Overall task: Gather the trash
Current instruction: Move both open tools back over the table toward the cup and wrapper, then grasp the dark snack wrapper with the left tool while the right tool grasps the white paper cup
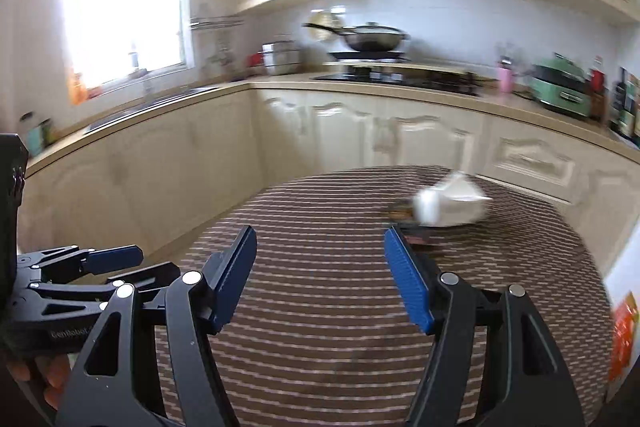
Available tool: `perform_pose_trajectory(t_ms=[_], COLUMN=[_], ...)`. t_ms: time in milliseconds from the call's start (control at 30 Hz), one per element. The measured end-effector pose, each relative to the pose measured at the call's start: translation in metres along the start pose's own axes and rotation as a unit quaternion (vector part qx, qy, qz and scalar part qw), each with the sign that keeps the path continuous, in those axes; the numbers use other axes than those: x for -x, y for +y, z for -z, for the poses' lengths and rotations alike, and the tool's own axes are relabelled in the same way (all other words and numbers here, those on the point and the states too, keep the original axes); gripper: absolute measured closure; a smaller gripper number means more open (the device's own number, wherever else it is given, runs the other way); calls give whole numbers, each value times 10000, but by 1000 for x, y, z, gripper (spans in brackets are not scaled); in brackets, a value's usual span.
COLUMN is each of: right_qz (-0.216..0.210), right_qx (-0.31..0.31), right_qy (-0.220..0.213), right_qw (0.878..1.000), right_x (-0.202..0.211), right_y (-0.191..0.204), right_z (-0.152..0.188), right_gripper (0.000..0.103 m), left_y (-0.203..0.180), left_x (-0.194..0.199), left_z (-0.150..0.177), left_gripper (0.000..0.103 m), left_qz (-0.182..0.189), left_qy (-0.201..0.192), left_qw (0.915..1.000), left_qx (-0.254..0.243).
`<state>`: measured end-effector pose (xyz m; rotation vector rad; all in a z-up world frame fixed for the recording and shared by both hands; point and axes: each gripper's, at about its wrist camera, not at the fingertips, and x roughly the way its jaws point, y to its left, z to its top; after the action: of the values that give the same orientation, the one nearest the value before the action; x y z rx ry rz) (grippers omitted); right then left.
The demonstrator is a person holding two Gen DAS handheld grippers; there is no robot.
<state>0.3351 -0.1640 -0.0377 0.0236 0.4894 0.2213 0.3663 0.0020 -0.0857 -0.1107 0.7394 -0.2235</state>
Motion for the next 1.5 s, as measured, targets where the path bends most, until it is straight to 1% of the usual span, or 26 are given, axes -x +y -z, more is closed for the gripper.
perform_pose_trajectory(t_ms=[100, 233, 333, 433, 567, 633, 733, 833, 900, 933, 967, 1000, 1033, 1067, 1133, 1200, 1267, 1367, 1500], right_qz=[370, 735, 822, 882, 964, 992, 991, 962, 924, 914, 914, 910, 893, 860, 773, 727, 653, 530, 472], right_qx=[-151, -291, -427, -518, -588, -599, -612, -580, -582, -576, -556, -546, -547, -562, -604, -593, -555, -813, -1153], right_qy=[69, 229, 391, 511, 615, 655, 689, 709, 728, 731, 721, 716, 727, 747, 800, 841, 894, 960, 909], right_qw=[9992, 9966, 9949, 9934, 9917, 9911, 9908, 9911, 9914, 9915, 9916, 9918, 9918, 9919, 9920, 9920, 9923, 9906, 9880], right_x=[-1, -13, -25, -37, -50, -55, -63, -69, -74, -76, -78, -80, -82, -85, -90, -95, -104, -119, -134], right_y=[-45, -88, -111, -130, -147, -153, -160, -161, -163, -164, -164, -164, -164, -164, -164, -163, -161, -169, -180], right_z=[3, 9, 12, 14, 16, 17, 15, 12, 9, 7, 5, 4, 3, 2, 1, -1, -4, -8, -15], right_gripper=[39, 39, 39, 39, 37, 37, 37, 37, 36, 33, 32, 30, 30, 29, 28, 26, 25, 25, 25], left_y=[-32, -68, -89, -105, -122, -125, -125, -126, -127, -127, -127, -127, -125, -123, -112, -100, -90, -77, -57], left_x=[-30, -74, -107, -137, -173, -190, -208, -224, -228, -229, -231, -231, -231, -232, -229, -222, -216, -209, -192], left_z=[-12, -26, -40, -51, -59, -62, -65, -65, -65, -65, -65, -64, -64, -65, -65, -66, -68, -72, -77], left_gripper=[38, 38, 38, 38, 38, 38, 38, 38, 47, 63, 69, 71, 84, 88, 90, 91, 93, 93, 93], left_qz=[173, 358, 461, 588, 485, 444, 588, 576, 507, 550, 588, 604, 579, 530, 662, 679, 602, 496, 282], left_qy=[137, 372, 482, 527, 657, 736, 875, 1050, 1057, 1061, 1091, 1084, 1078, 1084, 1131, 1100, 1020, 916, 612], left_qw=[9997, 9986, 9976, 9966, 9959, 9957, 9942, 9927, 9929, 9925, 9920, 9919, 9922, 9924, 9914, 9916, 9929, 9945, 9975], left_qx=[-84, -108, -208, -229, -395, -360, -194, -171, -214, -259, -257, -253, -254, -232, -36, 46, 56, 97, 201])
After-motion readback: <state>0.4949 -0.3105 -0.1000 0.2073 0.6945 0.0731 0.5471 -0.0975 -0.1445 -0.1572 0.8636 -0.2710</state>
